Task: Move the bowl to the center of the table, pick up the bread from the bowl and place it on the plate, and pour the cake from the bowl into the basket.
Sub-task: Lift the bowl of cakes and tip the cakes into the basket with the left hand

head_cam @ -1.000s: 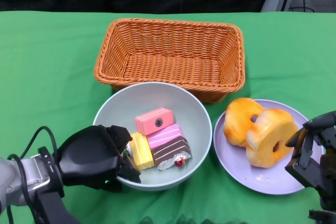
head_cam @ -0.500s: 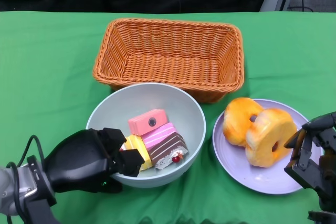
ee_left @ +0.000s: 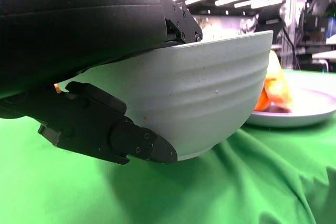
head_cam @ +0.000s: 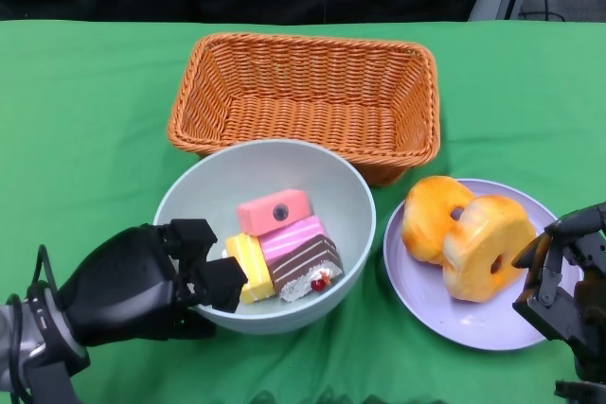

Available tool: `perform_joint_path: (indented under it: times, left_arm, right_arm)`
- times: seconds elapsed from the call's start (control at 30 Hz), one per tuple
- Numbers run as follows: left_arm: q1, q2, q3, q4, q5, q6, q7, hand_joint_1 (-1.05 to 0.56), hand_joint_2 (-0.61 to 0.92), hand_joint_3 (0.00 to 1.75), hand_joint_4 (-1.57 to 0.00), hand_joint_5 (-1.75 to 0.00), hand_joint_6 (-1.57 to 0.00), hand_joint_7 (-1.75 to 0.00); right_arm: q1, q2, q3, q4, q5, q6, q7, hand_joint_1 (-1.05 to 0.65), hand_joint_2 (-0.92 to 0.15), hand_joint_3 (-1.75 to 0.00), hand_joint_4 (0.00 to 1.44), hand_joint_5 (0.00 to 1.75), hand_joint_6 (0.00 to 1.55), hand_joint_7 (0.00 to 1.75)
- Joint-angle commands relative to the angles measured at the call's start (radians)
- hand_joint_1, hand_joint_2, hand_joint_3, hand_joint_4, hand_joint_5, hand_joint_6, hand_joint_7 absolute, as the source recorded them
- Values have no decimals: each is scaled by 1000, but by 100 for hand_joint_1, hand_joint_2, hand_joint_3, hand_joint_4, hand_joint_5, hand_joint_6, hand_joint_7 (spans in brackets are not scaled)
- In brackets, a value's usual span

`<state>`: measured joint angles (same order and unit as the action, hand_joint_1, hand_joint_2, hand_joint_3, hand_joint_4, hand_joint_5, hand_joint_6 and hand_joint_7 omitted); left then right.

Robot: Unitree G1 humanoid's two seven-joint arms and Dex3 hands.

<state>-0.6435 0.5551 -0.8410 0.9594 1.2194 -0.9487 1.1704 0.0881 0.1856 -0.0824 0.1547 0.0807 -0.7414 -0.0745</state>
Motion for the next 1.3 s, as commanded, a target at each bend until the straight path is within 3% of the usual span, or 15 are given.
perform_joint_path:
  times: [0.03,0.47,0.57,0.8,0.97,1.3]
  left_arm:
    - [-12,35,21,-27,-14,-3,51,-16,92,14,-67,-175,-49,-175]
    - [1,71,114,-116,-72,-41,44,-7,90,9,-70,-175,-47,-175]
    - [-21,73,144,-121,-104,-65,1,-11,92,19,-68,-175,-48,-175]
    - [-69,43,201,-108,-159,-91,-85,-7,90,32,-67,-175,-60,-154]
    - [-111,17,219,-97,-169,-88,-128,-11,87,27,-68,-175,-75,-128]
    - [-223,-51,239,-2,-209,-107,-228,-11,90,32,-66,-175,-65,-140]
  right_arm:
    - [-5,0,-8,6,-1,-11,-8,6,-52,-132,79,175,65,154]
    - [11,-3,5,-8,-1,20,5,7,-53,-131,76,175,63,154]
    - [21,2,21,-16,2,35,15,8,-55,-130,75,175,62,153]
    - [36,-2,43,-19,-8,44,32,11,-55,-128,75,175,62,153]
    - [51,3,59,-22,-22,57,32,13,-57,-128,76,175,62,153]
    - [54,-1,78,4,-35,41,46,12,-57,-129,77,175,61,154]
